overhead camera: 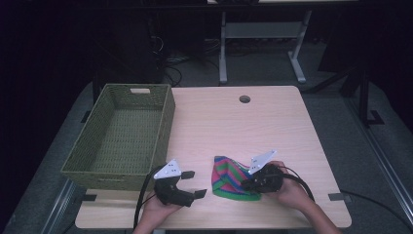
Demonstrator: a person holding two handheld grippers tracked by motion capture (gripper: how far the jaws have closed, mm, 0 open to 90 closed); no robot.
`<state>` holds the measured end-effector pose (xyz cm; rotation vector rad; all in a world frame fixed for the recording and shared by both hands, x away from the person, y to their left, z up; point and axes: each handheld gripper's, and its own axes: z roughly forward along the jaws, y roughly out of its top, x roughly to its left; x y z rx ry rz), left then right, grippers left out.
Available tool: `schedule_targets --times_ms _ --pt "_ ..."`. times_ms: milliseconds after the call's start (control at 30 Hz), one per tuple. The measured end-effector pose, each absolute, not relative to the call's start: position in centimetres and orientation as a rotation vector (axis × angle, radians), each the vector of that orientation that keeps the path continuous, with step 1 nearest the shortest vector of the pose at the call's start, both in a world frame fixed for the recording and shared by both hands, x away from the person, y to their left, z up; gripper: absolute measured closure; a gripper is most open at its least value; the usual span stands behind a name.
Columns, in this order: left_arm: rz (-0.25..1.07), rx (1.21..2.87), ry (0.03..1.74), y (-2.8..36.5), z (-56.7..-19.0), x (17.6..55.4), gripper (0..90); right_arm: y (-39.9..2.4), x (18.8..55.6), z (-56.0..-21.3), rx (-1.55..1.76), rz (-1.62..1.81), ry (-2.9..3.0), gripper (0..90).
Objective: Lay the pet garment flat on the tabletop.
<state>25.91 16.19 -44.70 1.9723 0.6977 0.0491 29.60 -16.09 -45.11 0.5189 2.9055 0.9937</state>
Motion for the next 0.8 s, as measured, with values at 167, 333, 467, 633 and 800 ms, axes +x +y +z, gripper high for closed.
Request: schedule_targets --times_ms 167,333,467,633,800 --pt "0.052 1.971 0.692 16.1 -44.7 25.9 17.6 -16.4 29.9 -44.7 0.577 1.014 2.927 83.6" --pt "0.054 1.975 0.677 15.7 -44.5 25.8 17.5 -17.0 29.8 -43.8 0.609 1.064 2.924 83.8" --pt "0.036 1.982 0.669 15.4 -44.6 25.9 17.9 -17.3 29.6 -42.6 0.624 1.138 2.909 83.9" --pt "0.033 1.988 0.637 15.0 -44.3 25.9 20.0 -17.9 29.6 -41.0 0.641 1.246 2.88 84.0" --pt "0.025 2.017 0.601 13.8 -44.1 26.1 22.8 -18.5 30.0 -39.9 0.662 1.325 2.855 84.1"
